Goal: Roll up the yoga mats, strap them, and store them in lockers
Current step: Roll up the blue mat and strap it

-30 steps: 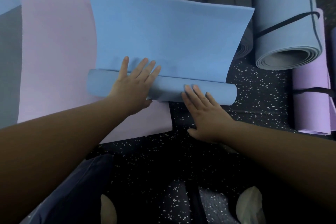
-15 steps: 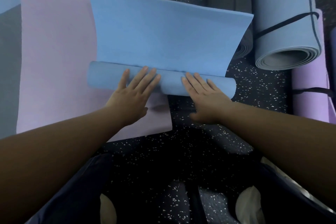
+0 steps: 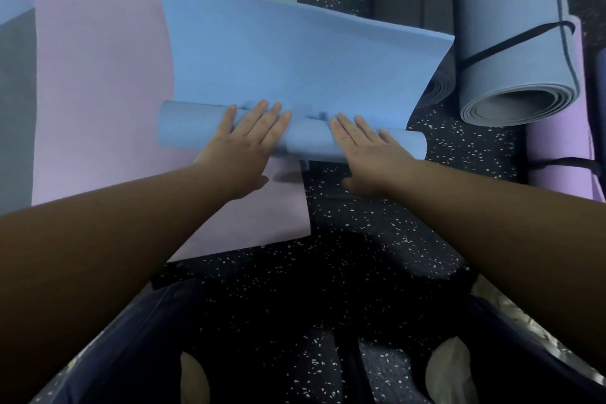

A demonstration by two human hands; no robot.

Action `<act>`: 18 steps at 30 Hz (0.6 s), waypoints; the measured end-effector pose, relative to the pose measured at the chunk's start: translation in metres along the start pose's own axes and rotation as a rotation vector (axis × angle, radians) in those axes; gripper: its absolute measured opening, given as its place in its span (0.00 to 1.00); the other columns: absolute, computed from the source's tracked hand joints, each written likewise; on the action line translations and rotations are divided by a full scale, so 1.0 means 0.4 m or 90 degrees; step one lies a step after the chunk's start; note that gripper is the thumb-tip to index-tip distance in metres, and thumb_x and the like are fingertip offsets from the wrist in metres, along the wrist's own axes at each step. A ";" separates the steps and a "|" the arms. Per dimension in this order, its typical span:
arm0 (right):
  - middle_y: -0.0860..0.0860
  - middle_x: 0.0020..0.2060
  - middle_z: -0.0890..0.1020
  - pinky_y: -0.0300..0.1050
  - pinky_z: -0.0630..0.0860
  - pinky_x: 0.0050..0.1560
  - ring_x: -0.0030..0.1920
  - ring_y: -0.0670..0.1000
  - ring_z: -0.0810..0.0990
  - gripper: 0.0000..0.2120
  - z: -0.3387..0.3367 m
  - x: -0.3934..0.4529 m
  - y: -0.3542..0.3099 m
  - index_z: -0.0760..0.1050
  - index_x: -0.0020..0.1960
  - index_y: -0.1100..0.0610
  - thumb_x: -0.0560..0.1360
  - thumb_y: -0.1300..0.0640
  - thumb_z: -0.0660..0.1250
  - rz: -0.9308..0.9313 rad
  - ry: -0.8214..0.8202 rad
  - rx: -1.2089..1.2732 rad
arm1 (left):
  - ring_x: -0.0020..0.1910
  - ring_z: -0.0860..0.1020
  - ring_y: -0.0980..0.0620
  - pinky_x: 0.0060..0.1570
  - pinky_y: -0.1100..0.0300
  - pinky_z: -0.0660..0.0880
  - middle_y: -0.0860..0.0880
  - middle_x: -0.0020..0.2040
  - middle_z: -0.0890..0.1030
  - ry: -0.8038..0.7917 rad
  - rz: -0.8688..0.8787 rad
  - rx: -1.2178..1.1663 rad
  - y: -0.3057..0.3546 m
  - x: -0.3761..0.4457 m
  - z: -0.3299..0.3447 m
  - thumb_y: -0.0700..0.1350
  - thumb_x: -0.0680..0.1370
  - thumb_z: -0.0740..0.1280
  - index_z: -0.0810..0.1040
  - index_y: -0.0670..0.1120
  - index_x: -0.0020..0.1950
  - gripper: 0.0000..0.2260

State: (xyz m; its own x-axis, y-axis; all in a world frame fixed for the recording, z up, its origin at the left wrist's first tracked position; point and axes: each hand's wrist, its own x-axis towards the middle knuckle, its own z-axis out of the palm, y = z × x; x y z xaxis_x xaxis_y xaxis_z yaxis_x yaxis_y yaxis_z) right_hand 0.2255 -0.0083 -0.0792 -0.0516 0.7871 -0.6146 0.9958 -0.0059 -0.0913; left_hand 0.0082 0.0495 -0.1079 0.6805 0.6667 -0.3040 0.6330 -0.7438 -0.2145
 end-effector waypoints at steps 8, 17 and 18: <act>0.50 0.78 0.41 0.54 0.45 0.76 0.77 0.54 0.40 0.40 -0.008 -0.009 -0.018 0.37 0.78 0.55 0.77 0.56 0.60 0.031 0.056 0.056 | 0.78 0.48 0.44 0.73 0.42 0.49 0.46 0.79 0.46 0.024 0.015 -0.023 -0.035 0.043 -0.016 0.61 0.73 0.68 0.35 0.44 0.77 0.50; 0.55 0.77 0.47 0.54 0.46 0.75 0.77 0.57 0.45 0.36 -0.012 -0.025 -0.013 0.42 0.78 0.58 0.78 0.56 0.59 -0.004 0.106 0.007 | 0.53 0.75 0.37 0.54 0.45 0.69 0.39 0.60 0.75 0.145 0.015 -0.034 -0.049 0.065 -0.004 0.42 0.68 0.76 0.66 0.42 0.72 0.36; 0.56 0.76 0.50 0.54 0.48 0.74 0.76 0.58 0.48 0.35 -0.009 -0.031 -0.013 0.44 0.77 0.59 0.77 0.57 0.60 -0.011 0.122 -0.005 | 0.49 0.75 0.37 0.50 0.45 0.70 0.38 0.57 0.76 0.183 0.019 -0.037 -0.047 0.060 0.003 0.40 0.66 0.77 0.68 0.41 0.70 0.35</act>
State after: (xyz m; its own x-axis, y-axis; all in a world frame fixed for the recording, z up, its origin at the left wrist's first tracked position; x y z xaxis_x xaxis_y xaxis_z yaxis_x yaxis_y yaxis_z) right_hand 0.2211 -0.0158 -0.0685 -0.0548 0.8902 -0.4523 0.9954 0.0131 -0.0949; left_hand 0.0121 0.0795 -0.1123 0.7706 0.6365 -0.0315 0.6256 -0.7649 -0.1534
